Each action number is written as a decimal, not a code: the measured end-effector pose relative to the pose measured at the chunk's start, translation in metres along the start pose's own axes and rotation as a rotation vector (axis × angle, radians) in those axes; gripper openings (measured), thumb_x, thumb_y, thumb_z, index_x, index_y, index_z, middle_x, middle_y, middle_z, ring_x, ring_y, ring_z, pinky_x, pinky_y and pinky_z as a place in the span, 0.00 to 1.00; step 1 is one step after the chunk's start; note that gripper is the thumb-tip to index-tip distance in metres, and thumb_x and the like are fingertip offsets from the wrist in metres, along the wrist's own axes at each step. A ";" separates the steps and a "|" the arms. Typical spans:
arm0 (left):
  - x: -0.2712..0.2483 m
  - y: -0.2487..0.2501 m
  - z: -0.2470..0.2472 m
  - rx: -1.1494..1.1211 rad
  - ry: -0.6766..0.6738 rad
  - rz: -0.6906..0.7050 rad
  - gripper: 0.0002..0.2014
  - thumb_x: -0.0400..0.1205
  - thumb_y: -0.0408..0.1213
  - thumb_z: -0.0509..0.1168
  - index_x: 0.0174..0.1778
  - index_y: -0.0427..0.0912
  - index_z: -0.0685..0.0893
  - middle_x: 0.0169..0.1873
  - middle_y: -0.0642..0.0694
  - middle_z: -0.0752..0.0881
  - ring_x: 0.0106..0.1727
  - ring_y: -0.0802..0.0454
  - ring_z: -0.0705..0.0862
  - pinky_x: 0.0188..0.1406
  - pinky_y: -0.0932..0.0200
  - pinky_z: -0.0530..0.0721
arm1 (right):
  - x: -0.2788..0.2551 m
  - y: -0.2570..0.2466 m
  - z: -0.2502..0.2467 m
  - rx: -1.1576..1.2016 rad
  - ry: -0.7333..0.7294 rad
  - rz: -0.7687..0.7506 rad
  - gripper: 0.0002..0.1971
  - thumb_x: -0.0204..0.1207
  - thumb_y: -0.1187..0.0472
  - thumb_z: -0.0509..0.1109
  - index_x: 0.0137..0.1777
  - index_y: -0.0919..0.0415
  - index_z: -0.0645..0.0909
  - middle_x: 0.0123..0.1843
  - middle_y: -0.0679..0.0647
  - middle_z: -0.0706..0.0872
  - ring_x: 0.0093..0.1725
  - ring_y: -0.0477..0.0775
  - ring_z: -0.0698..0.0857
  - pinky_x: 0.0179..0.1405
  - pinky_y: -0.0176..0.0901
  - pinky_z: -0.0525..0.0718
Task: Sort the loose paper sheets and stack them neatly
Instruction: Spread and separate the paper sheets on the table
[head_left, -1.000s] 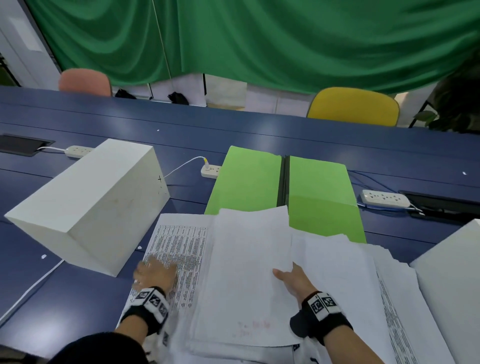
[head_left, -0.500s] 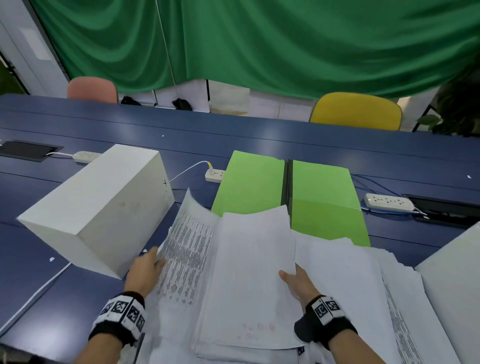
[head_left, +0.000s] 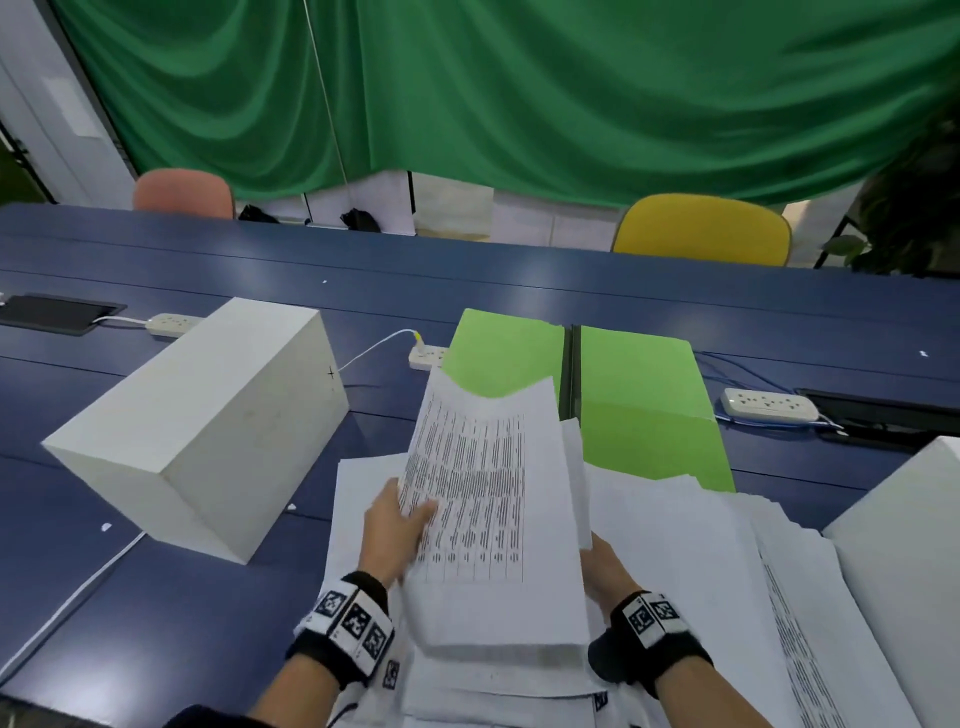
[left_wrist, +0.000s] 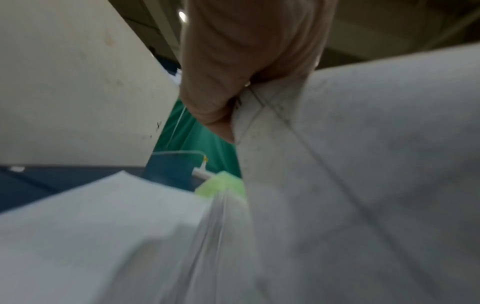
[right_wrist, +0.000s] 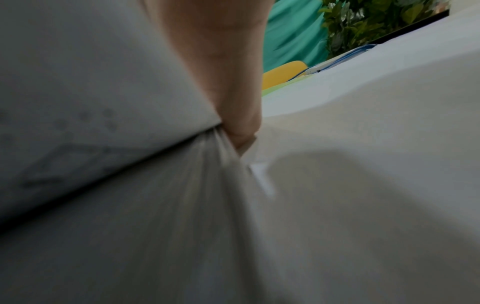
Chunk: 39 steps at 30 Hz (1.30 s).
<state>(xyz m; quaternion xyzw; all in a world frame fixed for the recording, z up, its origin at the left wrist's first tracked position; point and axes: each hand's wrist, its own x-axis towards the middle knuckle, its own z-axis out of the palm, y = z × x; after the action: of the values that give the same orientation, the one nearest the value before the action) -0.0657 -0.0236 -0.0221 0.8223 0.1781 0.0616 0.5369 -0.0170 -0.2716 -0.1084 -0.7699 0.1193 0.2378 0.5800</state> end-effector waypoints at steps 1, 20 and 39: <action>-0.001 -0.009 0.010 0.047 0.001 -0.038 0.11 0.78 0.34 0.68 0.55 0.41 0.78 0.51 0.45 0.86 0.54 0.44 0.85 0.50 0.56 0.82 | 0.003 0.001 -0.002 0.053 -0.007 0.044 0.20 0.77 0.49 0.68 0.64 0.58 0.78 0.61 0.55 0.86 0.58 0.57 0.85 0.63 0.57 0.82; 0.014 0.000 0.006 -0.376 -0.089 -0.010 0.26 0.76 0.44 0.70 0.69 0.45 0.72 0.64 0.47 0.81 0.69 0.44 0.79 0.64 0.51 0.78 | -0.057 -0.071 -0.011 0.259 0.017 -0.403 0.14 0.74 0.61 0.72 0.60 0.56 0.79 0.53 0.49 0.88 0.54 0.49 0.86 0.44 0.30 0.84; -0.013 0.027 0.018 -0.204 0.047 0.266 0.14 0.77 0.38 0.68 0.58 0.42 0.81 0.46 0.55 0.87 0.52 0.51 0.87 0.53 0.66 0.85 | -0.046 -0.088 -0.003 0.110 0.158 -0.425 0.10 0.74 0.63 0.72 0.55 0.62 0.83 0.38 0.39 0.88 0.40 0.37 0.87 0.35 0.24 0.81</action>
<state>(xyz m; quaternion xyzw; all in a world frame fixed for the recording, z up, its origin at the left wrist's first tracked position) -0.0661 -0.0530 -0.0040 0.7781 0.0732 0.1692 0.6005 -0.0154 -0.2526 -0.0106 -0.7612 0.0125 0.0425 0.6470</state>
